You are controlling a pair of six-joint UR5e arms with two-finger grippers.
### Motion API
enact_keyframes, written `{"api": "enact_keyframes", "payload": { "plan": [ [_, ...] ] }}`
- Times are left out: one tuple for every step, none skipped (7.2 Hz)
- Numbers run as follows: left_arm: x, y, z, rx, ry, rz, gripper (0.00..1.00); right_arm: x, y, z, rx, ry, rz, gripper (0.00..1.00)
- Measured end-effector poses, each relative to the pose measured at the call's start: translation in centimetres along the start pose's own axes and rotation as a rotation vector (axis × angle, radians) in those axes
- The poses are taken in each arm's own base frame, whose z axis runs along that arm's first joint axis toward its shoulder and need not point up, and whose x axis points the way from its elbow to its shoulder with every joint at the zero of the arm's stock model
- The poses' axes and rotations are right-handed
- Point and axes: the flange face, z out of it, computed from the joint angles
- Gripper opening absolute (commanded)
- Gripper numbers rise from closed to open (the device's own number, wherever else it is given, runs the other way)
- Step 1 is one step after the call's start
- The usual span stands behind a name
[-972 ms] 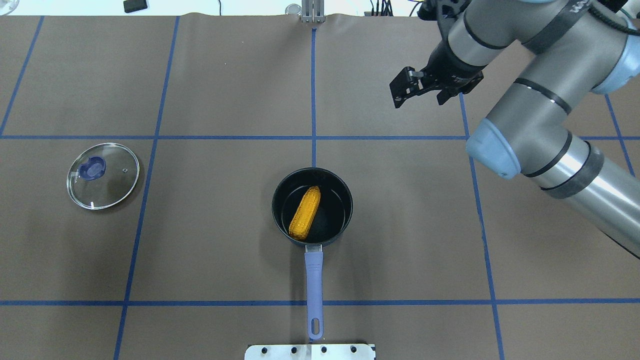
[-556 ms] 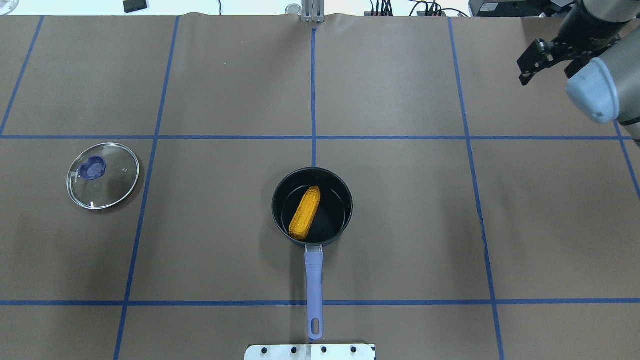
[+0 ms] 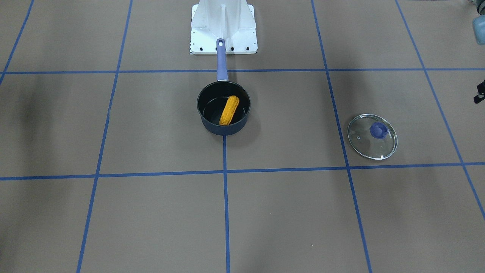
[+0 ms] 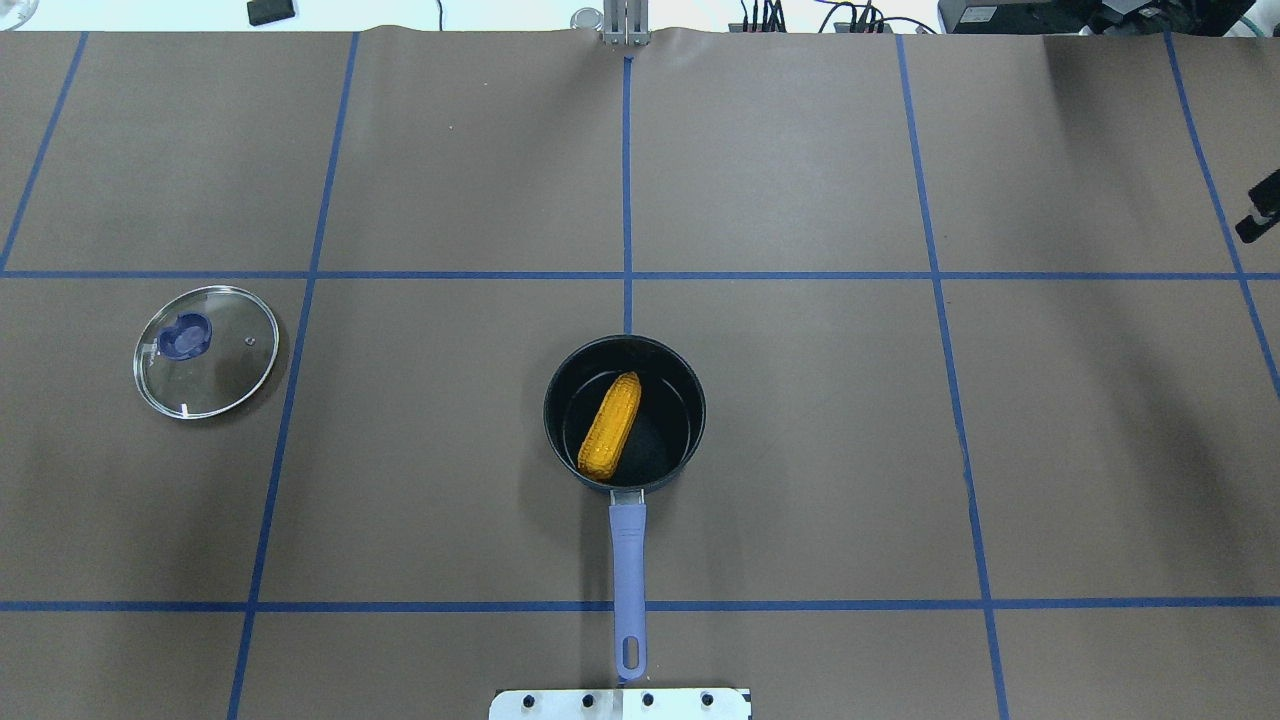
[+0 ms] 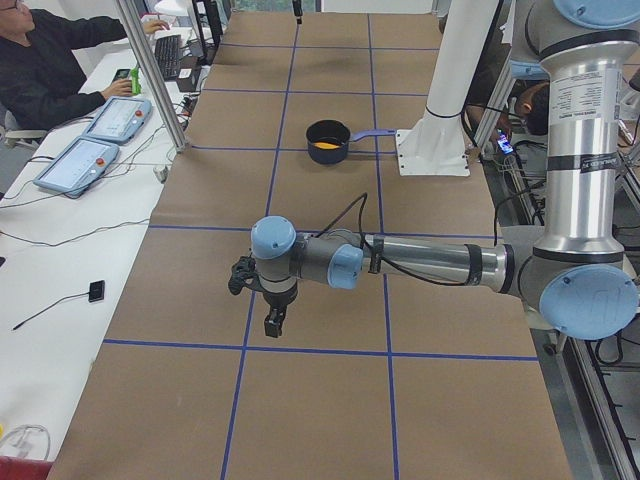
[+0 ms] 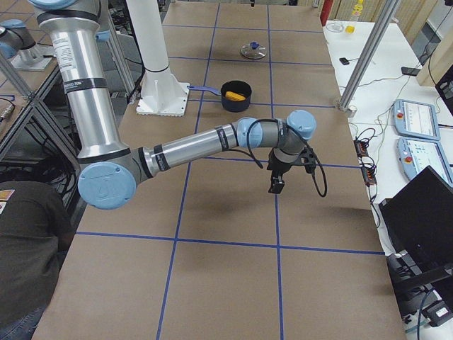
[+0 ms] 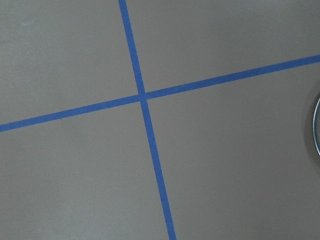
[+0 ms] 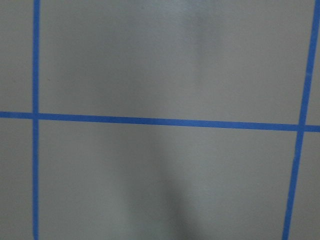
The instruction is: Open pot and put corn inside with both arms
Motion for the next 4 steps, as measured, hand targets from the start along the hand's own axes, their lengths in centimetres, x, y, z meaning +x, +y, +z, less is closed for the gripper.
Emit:
{"api": "enact_keyframes", "payload": {
  "plan": [
    [-0.1, 0.0, 0.1, -0.001, -0.001, -0.003, 0.99, 3.7, 1.6, 0.5, 0.015, 0.007, -0.008, 1.00],
    [-0.3, 0.1, 0.0, -0.002, -0.002, -0.008, 0.99, 7.0, 3.5, 0.6, 0.032, 0.031, 0.013, 1.00],
    [-0.6, 0.2, 0.0, -0.002, -0.002, -0.019, 0.99, 9.0, 5.1, 0.7, 0.045, 0.049, 0.028, 1.00],
    [-0.8, 0.3, -0.1, -0.003, -0.003, -0.027, 0.99, 10.0, 6.1, 0.9, 0.050, 0.057, 0.036, 1.00]
  ]
}}
